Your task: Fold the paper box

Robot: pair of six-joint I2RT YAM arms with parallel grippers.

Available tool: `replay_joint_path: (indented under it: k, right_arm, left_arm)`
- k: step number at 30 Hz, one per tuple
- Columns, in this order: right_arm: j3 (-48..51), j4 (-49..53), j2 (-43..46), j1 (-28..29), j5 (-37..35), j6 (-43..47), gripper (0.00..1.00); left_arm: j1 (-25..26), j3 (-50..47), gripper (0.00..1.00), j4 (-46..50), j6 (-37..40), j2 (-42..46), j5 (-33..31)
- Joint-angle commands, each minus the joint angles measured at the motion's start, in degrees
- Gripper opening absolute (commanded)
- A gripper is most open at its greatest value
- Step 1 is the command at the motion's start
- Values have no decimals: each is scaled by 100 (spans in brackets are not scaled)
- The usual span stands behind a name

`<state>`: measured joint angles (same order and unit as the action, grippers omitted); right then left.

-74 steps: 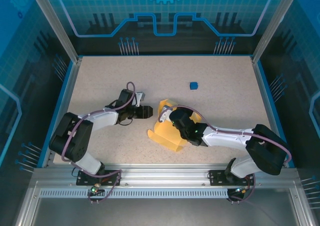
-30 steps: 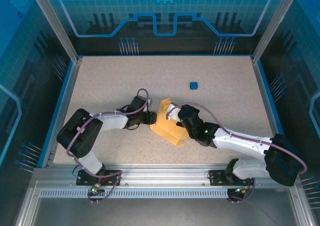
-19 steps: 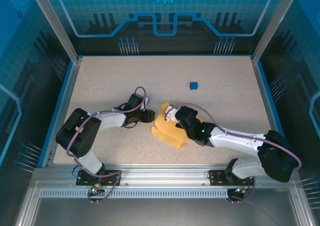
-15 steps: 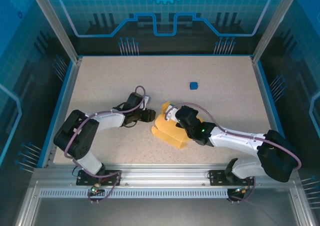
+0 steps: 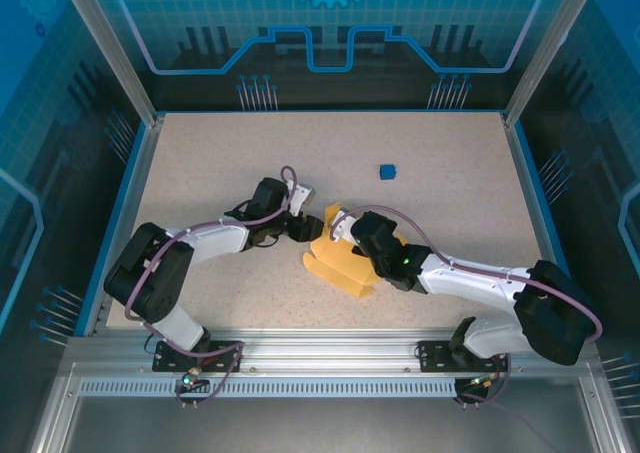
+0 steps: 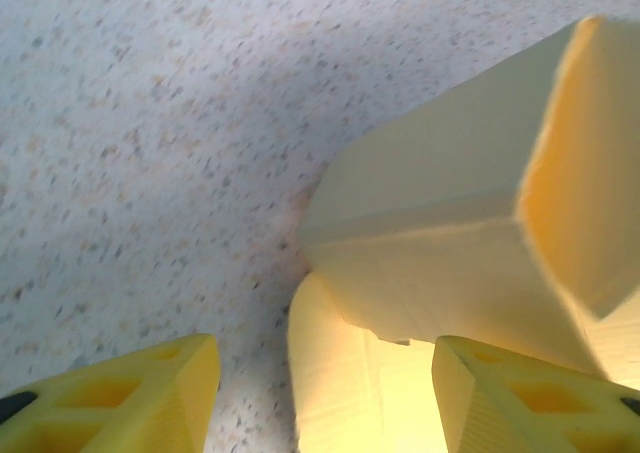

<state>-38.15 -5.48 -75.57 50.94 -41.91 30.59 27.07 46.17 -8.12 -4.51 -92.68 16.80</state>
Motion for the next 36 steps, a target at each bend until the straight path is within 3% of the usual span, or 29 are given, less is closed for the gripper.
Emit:
replay_joint_path:
  k: [1,18,30,36]
  right_arm:
    - [-129,164,14,-83,24,-167,0]
    - [-333,224,-911,-19,-794,249,0]
    - [-316,51,-724,-58,-590,228,0]
    - [-234,-64,-505,-75,-564,271,0]
  left_arm:
    - [89,214,60,-144,421,-142,351]
    - [70,473,61,-243,647,-680,452]
    - [23,386,62,-348,689,-669,916]
    - [-69,241,63,-394,722,-473,814]
